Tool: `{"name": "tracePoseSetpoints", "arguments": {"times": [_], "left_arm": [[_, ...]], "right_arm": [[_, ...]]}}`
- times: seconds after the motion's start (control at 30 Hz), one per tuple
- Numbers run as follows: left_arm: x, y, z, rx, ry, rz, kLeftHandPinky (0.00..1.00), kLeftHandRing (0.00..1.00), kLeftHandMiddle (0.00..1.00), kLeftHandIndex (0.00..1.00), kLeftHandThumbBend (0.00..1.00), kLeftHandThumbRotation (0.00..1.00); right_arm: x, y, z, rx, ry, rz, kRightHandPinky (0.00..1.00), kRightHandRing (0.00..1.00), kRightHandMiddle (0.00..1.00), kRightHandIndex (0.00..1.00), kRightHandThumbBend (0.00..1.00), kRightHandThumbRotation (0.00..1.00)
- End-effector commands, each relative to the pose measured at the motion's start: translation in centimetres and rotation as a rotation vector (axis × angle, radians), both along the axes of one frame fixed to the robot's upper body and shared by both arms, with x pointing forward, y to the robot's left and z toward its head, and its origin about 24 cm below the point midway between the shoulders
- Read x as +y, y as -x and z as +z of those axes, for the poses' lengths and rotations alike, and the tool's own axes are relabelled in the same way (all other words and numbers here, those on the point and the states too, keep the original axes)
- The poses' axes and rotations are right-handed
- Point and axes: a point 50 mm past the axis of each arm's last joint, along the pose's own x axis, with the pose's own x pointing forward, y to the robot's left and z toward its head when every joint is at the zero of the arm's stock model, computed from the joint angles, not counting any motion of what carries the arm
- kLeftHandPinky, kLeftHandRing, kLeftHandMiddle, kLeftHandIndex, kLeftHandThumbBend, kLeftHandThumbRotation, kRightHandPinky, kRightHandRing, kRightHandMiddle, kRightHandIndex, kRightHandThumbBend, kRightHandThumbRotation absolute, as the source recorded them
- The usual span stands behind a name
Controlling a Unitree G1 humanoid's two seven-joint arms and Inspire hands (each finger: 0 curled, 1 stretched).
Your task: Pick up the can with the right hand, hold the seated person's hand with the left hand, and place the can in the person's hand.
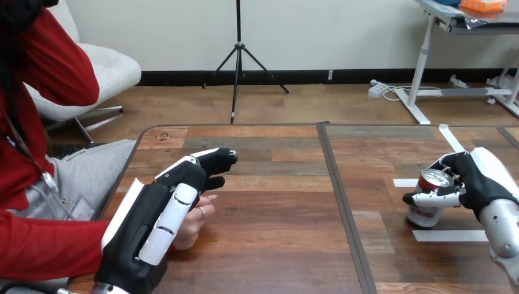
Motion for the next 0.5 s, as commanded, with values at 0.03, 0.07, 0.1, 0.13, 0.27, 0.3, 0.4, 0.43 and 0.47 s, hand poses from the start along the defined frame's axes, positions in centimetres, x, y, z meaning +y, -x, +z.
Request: {"name": "tracePoseSetpoints", "arguments": {"times": [0.03, 0.07, 0.1, 0.13, 0.27, 0.3, 0.4, 0.43, 0.47], "left_arm": [[0.0, -0.7, 1.7, -0.104, -0.022, -0.011, 0.82, 0.86, 0.82, 0.74, 0.57, 0.96], [0.0, -0.7, 1.7, -0.104, -0.022, -0.011, 0.82, 0.86, 0.82, 0.74, 0.57, 0.96], [0.0, -0.7, 1.7, -0.104, -0.023, -0.011, 0.82, 0.86, 0.82, 0.74, 0.57, 0.96], [0.0, -0.8, 1.7, -0.105, -0.025, -0.009, 0.82, 0.86, 0.82, 0.74, 0.56, 0.96], [0.0, -0.8, 1.7, -0.107, -0.035, -0.003, 0.82, 0.85, 0.81, 0.74, 0.56, 0.95], [0.0, -0.8, 1.7, -0.108, -0.037, -0.002, 0.82, 0.85, 0.81, 0.73, 0.56, 0.95], [0.0, -0.8, 1.8, -0.117, -0.056, 0.01, 0.79, 0.84, 0.8, 0.73, 0.58, 0.93], [0.1, -0.8, 1.8, -0.127, -0.075, 0.02, 0.78, 0.83, 0.8, 0.73, 0.59, 0.93], [0.1, -0.8, 1.9, -0.135, -0.088, 0.025, 0.75, 0.81, 0.79, 0.72, 0.58, 0.92]], "right_arm": [[0.1, -3.4, 6.4, -0.193, 0.058, 0.077, 0.34, 0.38, 0.44, 0.48, 0.68, 0.0], [0.1, -3.4, 6.5, -0.193, 0.061, 0.082, 0.34, 0.38, 0.44, 0.48, 0.68, 0.0], [0.1, -3.4, 6.6, -0.193, 0.063, 0.085, 0.34, 0.38, 0.44, 0.48, 0.68, 0.0], [0.1, -3.5, 6.8, -0.192, 0.069, 0.092, 0.34, 0.38, 0.44, 0.48, 0.68, 0.0], [0.2, -3.7, 7.2, -0.192, 0.085, 0.111, 0.34, 0.38, 0.44, 0.49, 0.69, 0.0], [0.2, -3.7, 7.2, -0.193, 0.087, 0.114, 0.34, 0.38, 0.44, 0.49, 0.7, 0.0], [0.3, -3.8, 7.6, -0.203, 0.093, 0.136, 0.35, 0.38, 0.44, 0.48, 0.71, 0.0], [0.3, -3.9, 7.7, -0.201, 0.088, 0.143, 0.35, 0.38, 0.44, 0.48, 0.71, 0.0], [0.4, -3.9, 7.8, -0.199, 0.084, 0.146, 0.35, 0.38, 0.44, 0.48, 0.71, 0.0]]}}
